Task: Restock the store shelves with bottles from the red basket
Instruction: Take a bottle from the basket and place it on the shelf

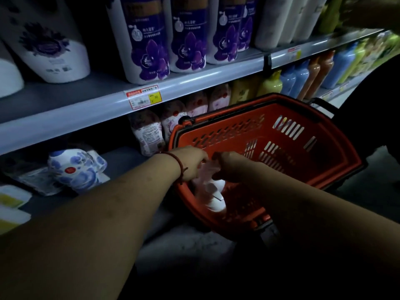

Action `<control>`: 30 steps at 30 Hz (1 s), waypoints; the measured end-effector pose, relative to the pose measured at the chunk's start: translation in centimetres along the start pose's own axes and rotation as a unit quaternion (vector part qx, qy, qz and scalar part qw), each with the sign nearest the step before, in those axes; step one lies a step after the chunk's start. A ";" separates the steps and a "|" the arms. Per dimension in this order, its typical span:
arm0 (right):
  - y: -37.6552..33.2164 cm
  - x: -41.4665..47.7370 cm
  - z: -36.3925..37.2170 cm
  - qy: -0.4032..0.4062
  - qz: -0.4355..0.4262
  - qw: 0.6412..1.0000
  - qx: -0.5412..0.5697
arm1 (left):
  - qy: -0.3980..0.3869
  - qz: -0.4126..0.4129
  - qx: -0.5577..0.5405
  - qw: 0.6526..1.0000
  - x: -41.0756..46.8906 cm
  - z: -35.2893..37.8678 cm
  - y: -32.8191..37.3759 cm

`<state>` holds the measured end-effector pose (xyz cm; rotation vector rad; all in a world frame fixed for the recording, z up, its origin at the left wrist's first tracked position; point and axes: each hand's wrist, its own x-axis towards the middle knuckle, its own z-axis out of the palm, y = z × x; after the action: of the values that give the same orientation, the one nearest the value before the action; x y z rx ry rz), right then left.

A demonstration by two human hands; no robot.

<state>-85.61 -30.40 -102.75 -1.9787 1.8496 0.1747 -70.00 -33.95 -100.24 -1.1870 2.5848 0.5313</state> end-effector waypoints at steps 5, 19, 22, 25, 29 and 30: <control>-0.6 2.1 1.4 0.012 0.023 0.996 0.081 | 0.011 -0.021 -0.019 1.000 2.3 0.0 -0.1; -2.9 -1.2 -3.9 0.045 0.180 0.883 0.432 | 0.177 -0.042 -0.175 0.968 -2.3 -3.5 0.3; -4.1 -3.5 -6.1 0.089 0.210 0.833 0.503 | 0.186 -0.048 -0.165 0.967 -4.9 -3.2 0.7; -6.0 -6.0 -8.6 0.100 0.216 0.795 0.559 | 0.241 -0.066 -0.212 0.945 -7.2 -3.8 1.1; -8.3 -8.4 -12.5 0.140 0.176 0.742 0.632 | 0.232 -0.065 -0.270 0.932 -10.1 -5.0 1.5; -9.1 -9.1 -13.6 0.145 0.157 0.730 0.650 | 0.202 -0.048 -0.283 0.936 -10.8 -5.1 1.6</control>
<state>-80.34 -27.07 -85.16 -0.6903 1.6099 -1.0993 -64.68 -27.84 -91.29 -1.7519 2.7688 1.1791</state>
